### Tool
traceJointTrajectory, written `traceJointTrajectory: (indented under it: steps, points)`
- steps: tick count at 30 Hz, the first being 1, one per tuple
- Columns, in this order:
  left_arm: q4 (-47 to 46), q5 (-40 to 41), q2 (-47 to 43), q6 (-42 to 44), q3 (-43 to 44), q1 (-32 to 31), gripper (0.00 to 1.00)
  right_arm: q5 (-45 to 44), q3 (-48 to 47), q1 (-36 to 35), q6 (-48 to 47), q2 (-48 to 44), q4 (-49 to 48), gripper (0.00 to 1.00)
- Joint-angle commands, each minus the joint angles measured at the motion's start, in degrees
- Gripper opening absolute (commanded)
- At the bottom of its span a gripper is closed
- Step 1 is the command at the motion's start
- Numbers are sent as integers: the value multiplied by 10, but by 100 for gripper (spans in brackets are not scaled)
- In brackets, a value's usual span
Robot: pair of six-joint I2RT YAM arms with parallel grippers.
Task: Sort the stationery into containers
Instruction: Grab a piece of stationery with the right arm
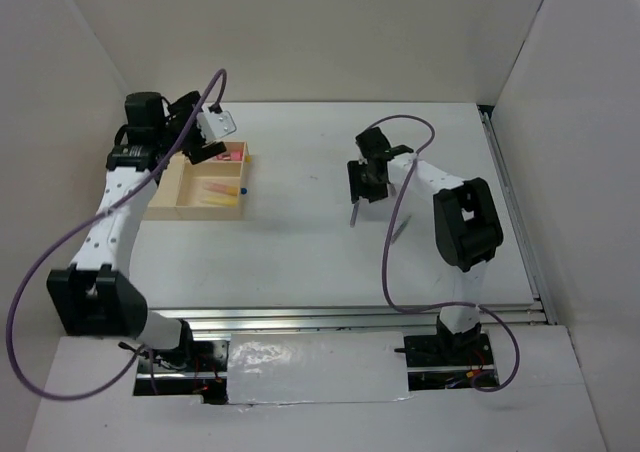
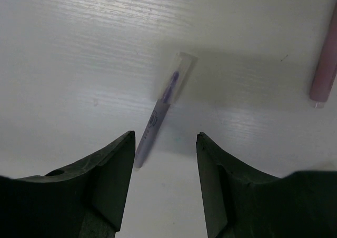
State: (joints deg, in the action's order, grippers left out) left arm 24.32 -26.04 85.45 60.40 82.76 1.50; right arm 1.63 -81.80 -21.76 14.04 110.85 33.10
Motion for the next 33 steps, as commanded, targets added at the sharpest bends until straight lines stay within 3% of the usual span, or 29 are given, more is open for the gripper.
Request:
traceJointTrajectory:
  steps: [1, 2, 9, 15, 19, 21, 25, 28, 33]
  points:
    - [-178, -2, -62, -130, -88, -11, 94, -87, -47, -21, 17, 28, 6, 57]
    - [-176, 12, -83, -148, -94, -33, 94, -87, -63, -24, 16, 38, 16, 57]
    - [-65, -1, -107, -250, -78, -35, 89, -80, -111, -33, 21, 111, 44, 47]
    - [-65, -30, -145, -312, -127, -37, 85, -70, -142, -36, 36, 157, 78, 38]
    - [-51, -77, -151, -387, -145, -42, 79, -41, -147, -27, 42, 149, 77, 8]
    - [-60, -116, -164, -438, -170, -47, 78, 10, -131, -24, 43, 119, 58, 0]
    - [-166, -161, -212, -555, -256, -85, 78, 93, -76, -36, 69, 25, -19, 0]
    - [-275, -159, -222, -743, -324, -121, 78, 158, -33, -45, 119, -62, -108, 0]
    - [-350, -140, -185, -855, -320, -164, 78, 223, 18, -59, 200, -169, -256, 0]
